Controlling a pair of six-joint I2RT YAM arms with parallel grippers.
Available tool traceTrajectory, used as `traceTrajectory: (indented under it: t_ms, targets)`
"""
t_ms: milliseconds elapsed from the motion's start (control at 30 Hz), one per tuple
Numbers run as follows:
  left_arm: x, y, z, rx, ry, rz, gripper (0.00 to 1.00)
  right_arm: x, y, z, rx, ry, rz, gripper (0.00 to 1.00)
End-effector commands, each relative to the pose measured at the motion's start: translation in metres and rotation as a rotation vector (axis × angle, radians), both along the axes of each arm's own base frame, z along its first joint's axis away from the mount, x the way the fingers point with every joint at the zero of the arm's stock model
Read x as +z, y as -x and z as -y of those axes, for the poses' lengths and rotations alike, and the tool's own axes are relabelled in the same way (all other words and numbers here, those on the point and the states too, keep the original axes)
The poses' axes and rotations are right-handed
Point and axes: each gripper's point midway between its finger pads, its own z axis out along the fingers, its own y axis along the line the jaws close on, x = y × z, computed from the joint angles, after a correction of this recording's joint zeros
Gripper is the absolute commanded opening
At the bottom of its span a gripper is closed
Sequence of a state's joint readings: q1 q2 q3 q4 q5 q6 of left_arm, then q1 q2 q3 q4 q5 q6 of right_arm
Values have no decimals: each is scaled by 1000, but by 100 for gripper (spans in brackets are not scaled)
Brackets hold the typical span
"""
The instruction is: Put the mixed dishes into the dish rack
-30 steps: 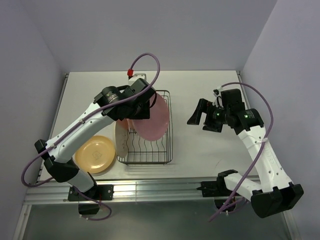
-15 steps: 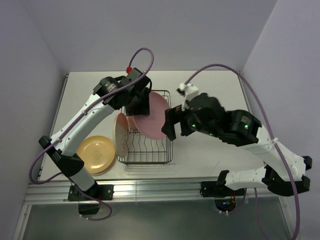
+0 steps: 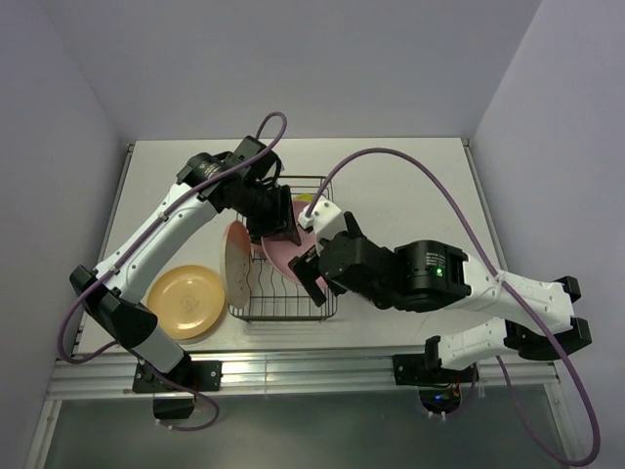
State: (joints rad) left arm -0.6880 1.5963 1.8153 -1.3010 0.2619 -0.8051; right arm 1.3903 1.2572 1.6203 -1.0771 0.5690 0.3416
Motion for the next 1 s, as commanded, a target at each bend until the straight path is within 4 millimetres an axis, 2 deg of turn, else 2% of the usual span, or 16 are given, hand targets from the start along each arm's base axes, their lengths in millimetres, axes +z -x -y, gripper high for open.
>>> traceTrajectory:
  t_ms: [0, 33, 167, 333, 400, 500, 533, 567, 633, 733, 800, 833, 867, 933, 967]
  targets:
    - [28, 19, 13, -78, 170, -15, 0, 12, -4, -10, 13, 33, 85, 92]
    - [28, 20, 13, -81, 184, -29, 0, 10, 6, -17, 50, 45, 93, 91]
    - [30, 19, 13, -92, 208, -64, 0, 12, 22, -35, 107, 47, 114, 90]
    - [32, 18, 11, -91, 209, -77, 0, 8, 34, -45, 145, 50, 105, 88]
    - [40, 24, 16, -106, 263, -95, 0, -11, 30, -43, 119, 116, 120, 86]
    - [45, 30, 17, -118, 291, -110, 0, -20, 20, -37, 67, 161, 162, 80]
    - [46, 32, 17, -126, 297, -114, 0, -21, 16, -35, 51, 179, 177, 76]
    - [47, 35, 17, -133, 304, -116, 0, -25, 13, -33, 42, 199, 186, 64]
    - [49, 43, 17, -148, 338, -134, 0, -30, 9, -30, 25, 253, 208, 52]
    - [55, 53, 18, -168, 398, -157, 0, -29, 4, -31, 23, 274, 241, 50]
    - [52, 57, 17, -176, 413, -176, 0, -26, 2, -31, 21, 279, 258, 43]
    - [57, 61, 17, -191, 441, -176, 0, -23, 0, -29, 15, 289, 277, 36]
    - [58, 62, 17, -193, 445, -179, 0, -22, -1, -29, 14, 294, 283, 15]
    - [59, 62, 15, -189, 457, -172, 0, -17, -3, -29, 18, 301, 299, 0]
    - [58, 62, 14, -187, 461, -172, 3, -13, -3, -28, 17, 295, 304, 0]
